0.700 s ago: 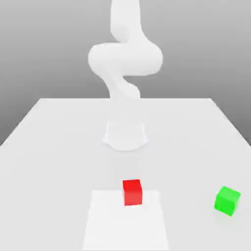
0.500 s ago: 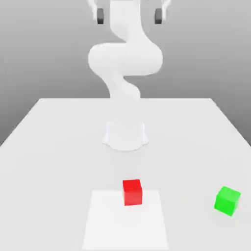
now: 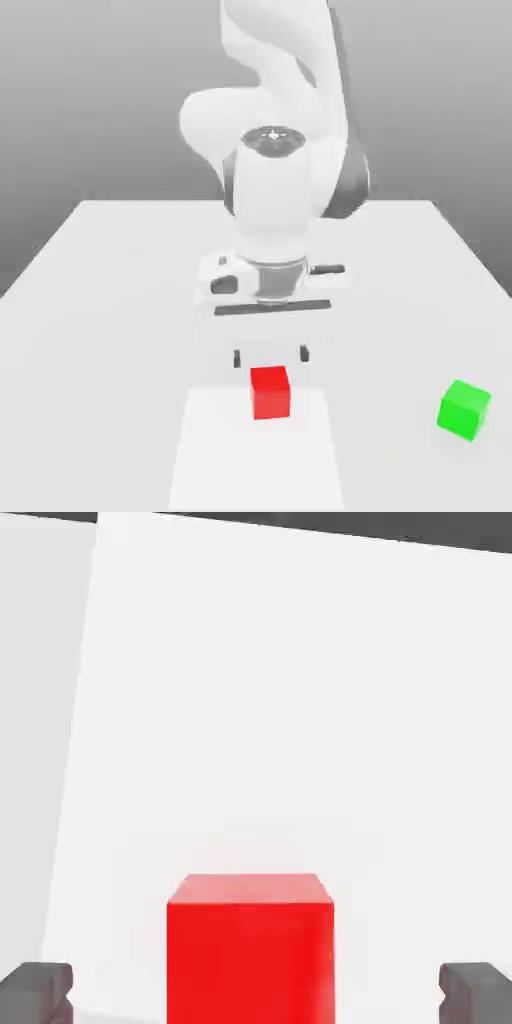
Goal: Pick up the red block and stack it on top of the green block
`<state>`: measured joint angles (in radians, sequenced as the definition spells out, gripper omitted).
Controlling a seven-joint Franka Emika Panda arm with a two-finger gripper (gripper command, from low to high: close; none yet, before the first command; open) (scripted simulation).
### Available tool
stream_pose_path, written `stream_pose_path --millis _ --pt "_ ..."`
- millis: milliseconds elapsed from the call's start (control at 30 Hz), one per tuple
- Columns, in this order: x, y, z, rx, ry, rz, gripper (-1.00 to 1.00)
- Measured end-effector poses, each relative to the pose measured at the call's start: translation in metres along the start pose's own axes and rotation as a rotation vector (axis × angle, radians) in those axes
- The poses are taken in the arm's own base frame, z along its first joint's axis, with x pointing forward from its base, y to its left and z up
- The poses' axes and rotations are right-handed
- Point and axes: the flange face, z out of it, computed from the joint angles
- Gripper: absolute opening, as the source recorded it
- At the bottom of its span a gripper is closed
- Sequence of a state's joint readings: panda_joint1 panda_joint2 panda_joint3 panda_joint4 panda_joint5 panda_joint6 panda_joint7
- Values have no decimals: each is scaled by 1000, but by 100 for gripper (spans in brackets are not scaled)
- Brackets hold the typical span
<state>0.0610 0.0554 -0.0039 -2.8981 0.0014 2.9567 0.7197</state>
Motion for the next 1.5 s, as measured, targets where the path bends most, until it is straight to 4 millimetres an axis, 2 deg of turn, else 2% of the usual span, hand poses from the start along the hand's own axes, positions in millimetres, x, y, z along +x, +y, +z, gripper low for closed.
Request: stream_pose_path --millis 100,133,367,600,633,667,767,867,967,1033,1133,1167,1367,1433,1500 --pt "-2 2 27 -2 -2 0 0" --pt "-2 2 31 -2 -2 0 -100" --pt "-2 2 30 -2 -2 0 -100" --pt "-2 2 -23 -2 -2 0 -100" --pt "-4 -5 -30 -3 -2 -12 -100" --pt "-9 -21 -35 -5 0 -37 -100" --pt "-43 -89 -46 -10 5 -158 -100" --pt "-89 -154 -56 -10 6 -256 -100" --pt "-148 -208 -66 -3 0 -347 -100" --pt "-152 -217 -52 -1 -1 -342 -100" --pt "-153 -219 -17 -1 -2 -340 -100" --pt "-153 -219 -10 -1 -2 -340 100" --pt "-153 -218 -5 -1 -2 -340 100" --pt "-153 -219 -19 -1 -2 -339 100" --pt "-152 -220 -41 -1 -1 -339 100"
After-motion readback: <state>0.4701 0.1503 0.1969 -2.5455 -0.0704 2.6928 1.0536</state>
